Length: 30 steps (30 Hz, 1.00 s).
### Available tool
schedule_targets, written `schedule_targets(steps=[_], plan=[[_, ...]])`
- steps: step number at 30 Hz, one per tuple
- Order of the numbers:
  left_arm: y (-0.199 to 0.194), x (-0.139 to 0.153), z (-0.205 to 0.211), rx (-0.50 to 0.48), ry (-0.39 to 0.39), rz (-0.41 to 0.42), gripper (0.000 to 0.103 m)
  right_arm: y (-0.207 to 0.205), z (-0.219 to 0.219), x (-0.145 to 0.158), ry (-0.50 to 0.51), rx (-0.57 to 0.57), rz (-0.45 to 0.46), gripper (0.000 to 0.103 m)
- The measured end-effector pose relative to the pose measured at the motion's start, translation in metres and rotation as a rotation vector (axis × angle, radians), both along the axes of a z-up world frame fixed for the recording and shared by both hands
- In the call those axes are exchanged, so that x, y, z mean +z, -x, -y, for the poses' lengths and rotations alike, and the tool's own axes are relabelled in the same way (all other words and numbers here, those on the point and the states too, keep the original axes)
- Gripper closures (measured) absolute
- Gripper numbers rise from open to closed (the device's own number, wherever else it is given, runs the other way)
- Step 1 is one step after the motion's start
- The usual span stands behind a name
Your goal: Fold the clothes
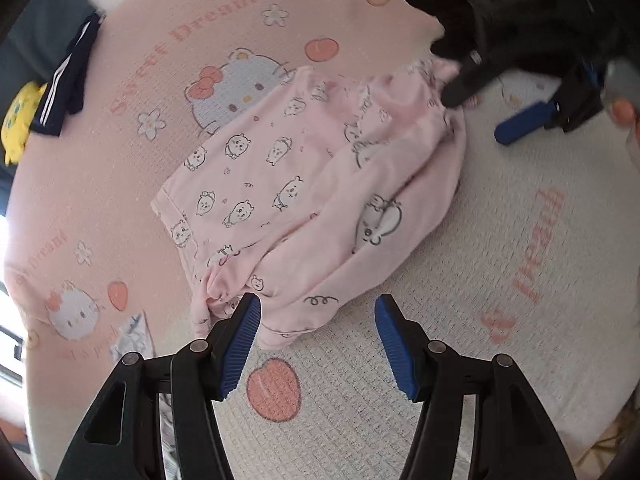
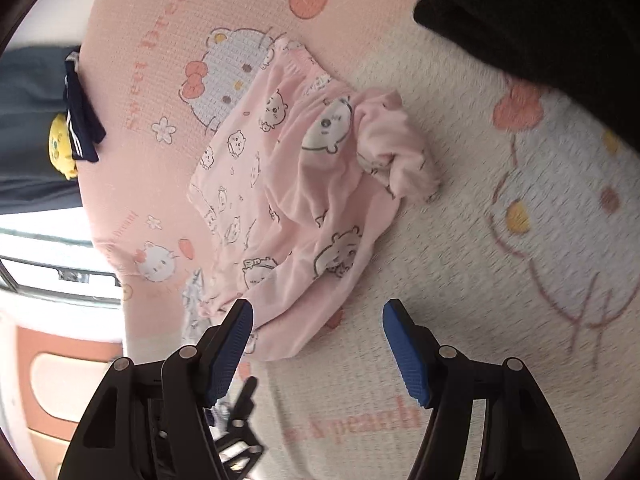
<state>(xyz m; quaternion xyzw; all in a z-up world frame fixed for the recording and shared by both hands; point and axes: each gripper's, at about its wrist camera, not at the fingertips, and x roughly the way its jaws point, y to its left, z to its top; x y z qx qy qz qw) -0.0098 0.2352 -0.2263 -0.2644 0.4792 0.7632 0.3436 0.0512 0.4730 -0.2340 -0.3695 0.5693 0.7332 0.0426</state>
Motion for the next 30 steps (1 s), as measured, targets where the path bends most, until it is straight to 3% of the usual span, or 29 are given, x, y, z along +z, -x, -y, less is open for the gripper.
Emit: schedule_targets(steps=[1, 4, 7, 10, 19, 24, 30], plan=[[-0.006, -0.007, -0.002, -0.037, 0.046, -0.075, 0.046, 0.002, 0.000, -0.004, 0.016, -0.004, 0.005, 0.036], [-0.038, -0.032, -0.003, -0.237, 0.186, -0.442, 0.046, 0.004, 0.001, -0.006, 0.027, -0.020, -0.004, 0.036], [-0.054, -0.054, 0.002, -0.388, 0.269, -0.594, 0.046, 0.006, 0.000, -0.007, 0.045, -0.023, -0.021, 0.036], [-0.049, -0.060, -0.001, -0.376, 0.293, -0.515, 0.046, 0.006, -0.001, -0.009, 0.055, -0.039, -0.035, 0.036], [-0.052, -0.060, -0.014, -0.432, 0.305, -0.600, 0.046, 0.016, 0.002, -0.013, -0.002, -0.035, -0.045, 0.038], [-0.054, -0.068, -0.029, -0.448, 0.334, -0.639, 0.045, 0.023, 0.003, -0.016, -0.039, -0.027, -0.047, 0.082], [-0.054, -0.064, -0.045, -0.389, 0.336, -0.693, 0.045, 0.027, 0.001, -0.005, -0.066, -0.008, -0.102, 0.085]])
